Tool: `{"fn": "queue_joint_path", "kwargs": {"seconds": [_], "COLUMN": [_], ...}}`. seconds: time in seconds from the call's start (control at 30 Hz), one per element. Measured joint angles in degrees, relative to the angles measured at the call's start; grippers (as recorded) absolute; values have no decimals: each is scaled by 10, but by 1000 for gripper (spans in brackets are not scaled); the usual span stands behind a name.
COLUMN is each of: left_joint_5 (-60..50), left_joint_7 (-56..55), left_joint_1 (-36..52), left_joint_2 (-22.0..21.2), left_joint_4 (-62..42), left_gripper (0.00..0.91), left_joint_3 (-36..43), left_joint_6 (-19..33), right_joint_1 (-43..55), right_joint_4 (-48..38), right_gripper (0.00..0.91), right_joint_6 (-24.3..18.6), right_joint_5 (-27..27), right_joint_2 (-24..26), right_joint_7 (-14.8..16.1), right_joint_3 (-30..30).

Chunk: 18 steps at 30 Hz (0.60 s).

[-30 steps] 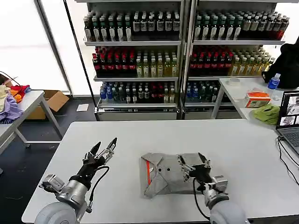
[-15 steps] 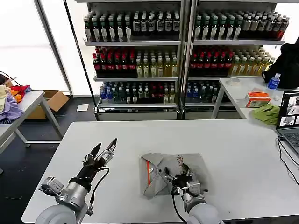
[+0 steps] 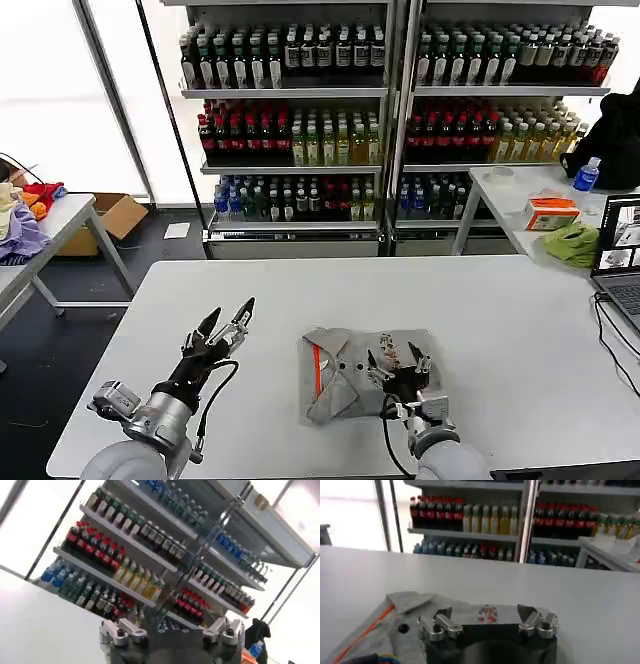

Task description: Fold and organize the clothes.

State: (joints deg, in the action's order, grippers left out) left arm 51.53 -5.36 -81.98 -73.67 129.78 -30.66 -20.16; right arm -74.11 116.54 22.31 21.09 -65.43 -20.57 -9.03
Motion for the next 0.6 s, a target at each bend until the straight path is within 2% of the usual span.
{"fn": "queue_joint_path", "kwargs": {"seconds": [0.3, 0.6], "left_joint_5": [-71, -204], "left_joint_7": [12, 19], "left_joint_1": [-22, -80], "left_joint_2": [0, -12], "left_joint_4": [-4, 14], "left_gripper": [907, 907], "left_joint_3": [11, 27], "left_joint_6": [24, 63], "right_joint_1": [-66, -149], "right_joint_4": [13, 36], "right_gripper": [907, 907], "right_joint_6": [-126, -208], "right_joint_5": [12, 52], "right_joint_2": [18, 35], "right_joint_7": [80, 141], "right_joint_3": [-107, -214]}}
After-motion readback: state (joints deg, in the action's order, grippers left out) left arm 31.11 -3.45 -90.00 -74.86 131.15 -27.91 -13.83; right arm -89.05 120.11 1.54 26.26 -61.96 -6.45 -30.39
